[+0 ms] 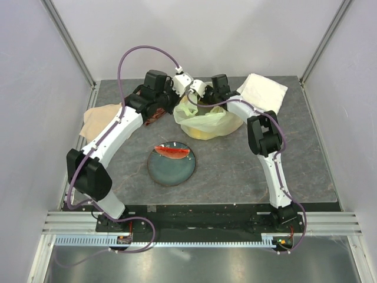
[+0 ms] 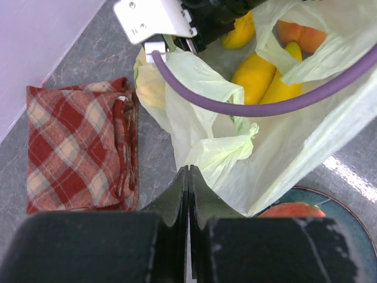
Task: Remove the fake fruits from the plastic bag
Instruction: Take out the fake fruit from the plastic bag.
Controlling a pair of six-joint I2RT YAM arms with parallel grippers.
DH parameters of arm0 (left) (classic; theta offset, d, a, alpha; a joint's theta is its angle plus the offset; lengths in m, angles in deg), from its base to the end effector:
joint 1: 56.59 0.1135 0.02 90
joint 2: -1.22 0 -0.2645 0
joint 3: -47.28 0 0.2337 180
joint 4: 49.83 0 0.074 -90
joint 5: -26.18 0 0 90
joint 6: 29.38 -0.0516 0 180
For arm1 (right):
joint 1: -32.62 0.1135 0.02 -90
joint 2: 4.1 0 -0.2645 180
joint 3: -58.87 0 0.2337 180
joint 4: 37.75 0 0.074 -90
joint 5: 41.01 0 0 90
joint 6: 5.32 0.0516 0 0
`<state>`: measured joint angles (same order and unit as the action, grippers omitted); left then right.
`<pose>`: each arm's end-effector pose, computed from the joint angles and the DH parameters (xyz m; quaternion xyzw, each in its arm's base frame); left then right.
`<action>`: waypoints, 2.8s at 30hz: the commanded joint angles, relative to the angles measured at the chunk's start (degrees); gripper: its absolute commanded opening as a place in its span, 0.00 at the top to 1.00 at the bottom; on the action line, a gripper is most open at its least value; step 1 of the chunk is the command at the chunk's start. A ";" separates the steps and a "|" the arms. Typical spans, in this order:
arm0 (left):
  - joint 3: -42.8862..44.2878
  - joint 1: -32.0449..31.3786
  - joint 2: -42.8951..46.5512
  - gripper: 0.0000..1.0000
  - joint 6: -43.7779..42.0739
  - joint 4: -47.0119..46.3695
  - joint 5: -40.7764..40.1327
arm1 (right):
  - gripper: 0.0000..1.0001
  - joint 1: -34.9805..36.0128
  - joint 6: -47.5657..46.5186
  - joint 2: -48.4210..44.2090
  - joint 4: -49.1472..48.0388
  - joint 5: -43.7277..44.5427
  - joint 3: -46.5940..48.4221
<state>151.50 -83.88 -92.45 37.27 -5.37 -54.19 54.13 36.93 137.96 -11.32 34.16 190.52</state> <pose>0.3251 -0.1775 0.3506 0.4118 0.7781 -0.0901 0.4657 0.5139 0.2167 0.1596 -0.5515 0.6969 0.0117 0.4583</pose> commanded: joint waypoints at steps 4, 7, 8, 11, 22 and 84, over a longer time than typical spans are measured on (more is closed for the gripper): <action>1.36 0.04 -2.22 0.98 4.98 -4.53 -5.05 | 0.89 -2.17 4.49 -4.32 7.60 -2.03 8.91; 1.01 0.04 -3.01 0.98 5.42 -6.28 -9.36 | 0.89 -3.50 8.19 -11.87 11.29 -8.34 6.11; 1.10 0.04 -3.19 0.98 5.69 -6.81 -11.45 | 0.89 -3.50 8.54 -14.07 13.21 -9.94 4.62; 1.19 0.04 -4.24 0.98 5.95 -8.22 -14.36 | 0.88 -3.50 8.80 -21.55 17.44 -14.68 -1.01; 7.86 1.36 -10.04 0.98 7.44 -14.02 -24.91 | 0.82 -7.81 25.34 -20.60 33.51 -26.21 -6.29; -7.33 7.16 23.78 0.34 8.41 -2.78 -3.92 | 1.00 -4.82 27.44 -64.89 12.64 53.21 -23.34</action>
<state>147.63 -77.60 -72.89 46.62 -8.13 -57.86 49.30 60.95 73.33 12.74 68.00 170.63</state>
